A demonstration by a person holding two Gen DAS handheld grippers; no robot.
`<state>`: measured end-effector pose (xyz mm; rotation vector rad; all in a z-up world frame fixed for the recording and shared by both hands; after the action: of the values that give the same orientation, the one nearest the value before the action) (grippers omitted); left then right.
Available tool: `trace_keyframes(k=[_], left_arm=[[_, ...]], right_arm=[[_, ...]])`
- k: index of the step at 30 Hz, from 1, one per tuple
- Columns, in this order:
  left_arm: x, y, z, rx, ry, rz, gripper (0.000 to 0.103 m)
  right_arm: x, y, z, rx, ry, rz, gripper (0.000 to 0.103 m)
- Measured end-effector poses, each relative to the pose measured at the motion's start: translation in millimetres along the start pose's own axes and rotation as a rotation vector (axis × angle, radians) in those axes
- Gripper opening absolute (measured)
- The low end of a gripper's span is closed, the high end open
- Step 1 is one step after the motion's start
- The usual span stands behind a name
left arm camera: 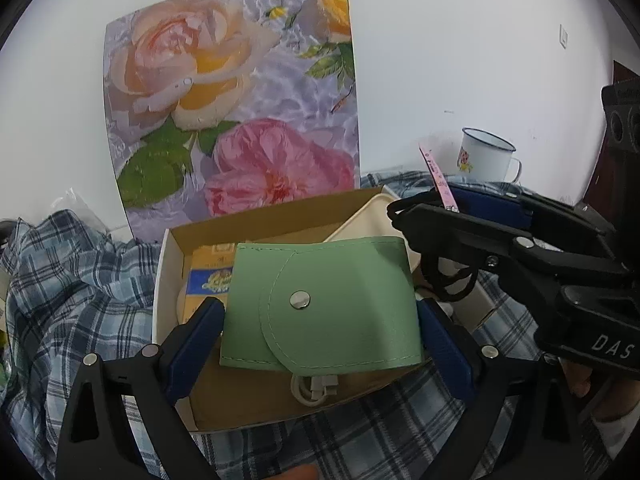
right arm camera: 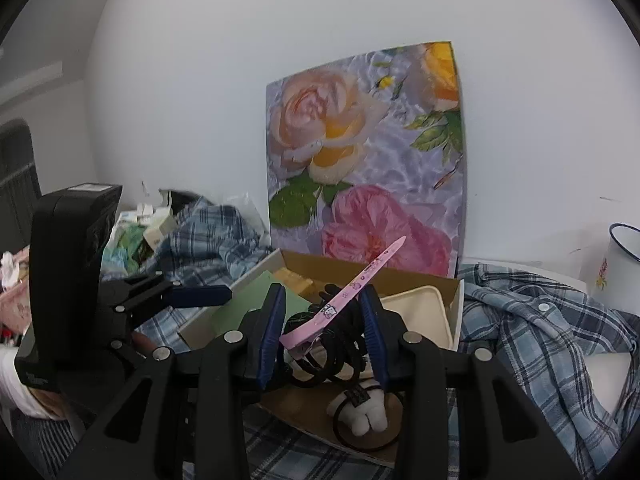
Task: Organize soft objects
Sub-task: 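Lift the green pouch and pink strap over the white box with both tools, then lower the green pouch and pink strap into the box and open both tools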
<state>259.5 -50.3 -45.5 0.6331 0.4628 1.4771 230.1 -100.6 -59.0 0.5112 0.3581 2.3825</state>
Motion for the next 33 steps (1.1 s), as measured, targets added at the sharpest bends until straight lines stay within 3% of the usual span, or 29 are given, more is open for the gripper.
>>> trace_keyframes(k=[19,20,21,23,27,33], left_arm=[[5,-24,-20,0.044,-0.036,0.022,0.098],[7,-26,-21,0.049,-0.021,0.015,0.098],[8,-27,-21,0.052,-0.007,0.002,0.099],[11,-29,-19,0.05,0.01,-0.012,0.103],[16,-25,-15,0.018,0.015,0.001,0.103],[14,-20,-13,0.002,0.017,-0.019,0.103]], right_arm=[[-18,-17,-17,0.095,-0.056,-0.005,0.039],[-18,-18,-18,0.102,-0.052,-0.006,0.051],[-18,-19,-20,0.107,-0.045,-0.012,0.071],[-19,-18,-19,0.1,-0.034,-0.02,0.087],[-21,-15,-18,0.087,-0.045,-0.019,0.099],[-25,-15,-19,0.088,-0.059,-0.028,0.102]])
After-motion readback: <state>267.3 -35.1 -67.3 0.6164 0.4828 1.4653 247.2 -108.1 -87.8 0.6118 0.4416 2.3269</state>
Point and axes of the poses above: each gripper's, at about its wrist camera, not at the fingertips, and y roughly against the way its jaws point, x to its left, z to its top, the point moved 8 cm from there along -y, roughly the way its jaws point, and after that the axes turned 6 degrees about z, right-handed, at the moved point
